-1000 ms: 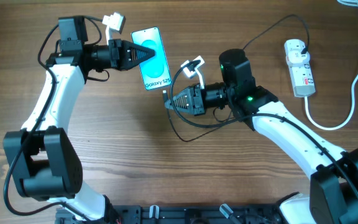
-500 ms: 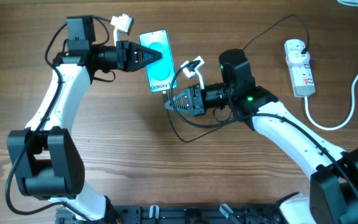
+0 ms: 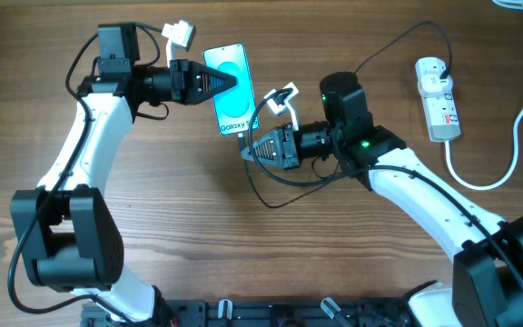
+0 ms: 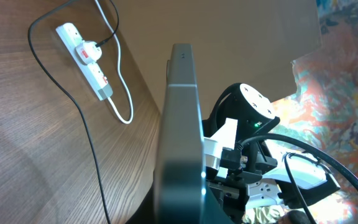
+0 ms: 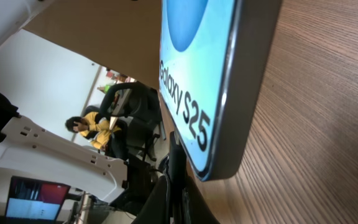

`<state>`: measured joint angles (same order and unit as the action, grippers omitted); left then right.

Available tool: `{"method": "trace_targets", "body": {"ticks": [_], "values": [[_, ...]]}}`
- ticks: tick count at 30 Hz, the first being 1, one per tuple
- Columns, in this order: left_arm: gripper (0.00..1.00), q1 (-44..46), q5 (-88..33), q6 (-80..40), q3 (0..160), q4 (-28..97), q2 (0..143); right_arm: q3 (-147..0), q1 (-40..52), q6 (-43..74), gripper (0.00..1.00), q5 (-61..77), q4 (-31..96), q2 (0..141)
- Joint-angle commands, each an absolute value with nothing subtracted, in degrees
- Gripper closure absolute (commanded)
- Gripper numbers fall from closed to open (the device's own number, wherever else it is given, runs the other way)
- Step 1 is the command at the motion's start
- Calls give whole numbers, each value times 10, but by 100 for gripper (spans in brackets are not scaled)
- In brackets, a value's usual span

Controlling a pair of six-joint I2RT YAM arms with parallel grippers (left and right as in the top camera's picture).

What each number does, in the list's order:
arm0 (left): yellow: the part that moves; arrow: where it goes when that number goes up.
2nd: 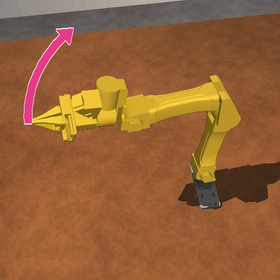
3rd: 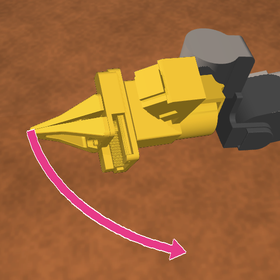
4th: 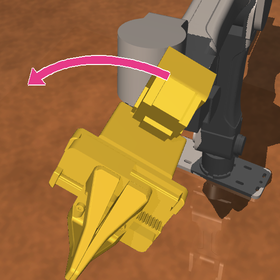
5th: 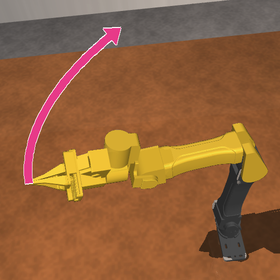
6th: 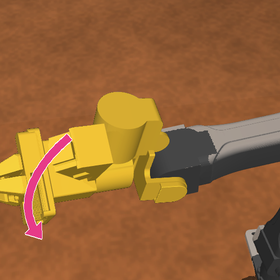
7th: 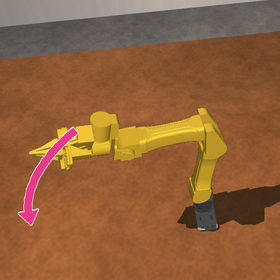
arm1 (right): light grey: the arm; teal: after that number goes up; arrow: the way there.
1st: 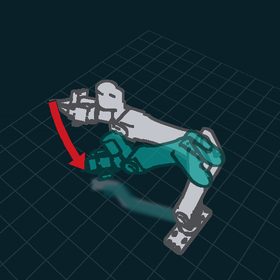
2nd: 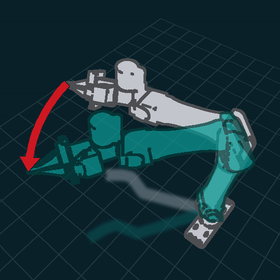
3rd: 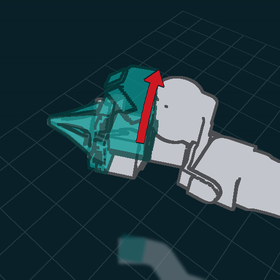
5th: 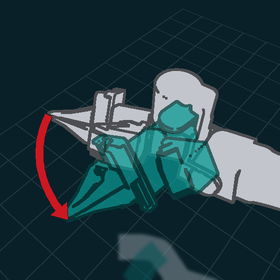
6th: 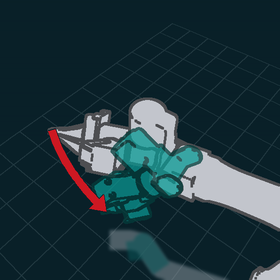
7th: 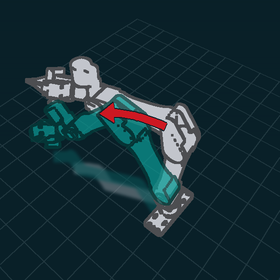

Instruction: Plug charger to phone and switch on socket

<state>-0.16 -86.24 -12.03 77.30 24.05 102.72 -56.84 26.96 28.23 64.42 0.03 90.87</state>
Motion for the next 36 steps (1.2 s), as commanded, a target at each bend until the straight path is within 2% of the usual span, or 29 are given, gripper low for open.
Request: {"method": "trace_targets", "body": {"ticks": [1, 21, 32, 36], "values": [[96, -2, -874, -107, 775, 241, 1025, -584, 272, 271, 96, 640, 0, 914], [96, -2, -874, -106, 775, 254, 1025, -584, 272, 293, 96, 630, -47, 914], [96, -2, -859, 88, 775, 442, 1025, -584, 270, 286, 95, 630, -45, 914], [96, -2, -858, 105, 775, 456, 1025, -584, 270, 287, 95, 630, -44, 914]]}}
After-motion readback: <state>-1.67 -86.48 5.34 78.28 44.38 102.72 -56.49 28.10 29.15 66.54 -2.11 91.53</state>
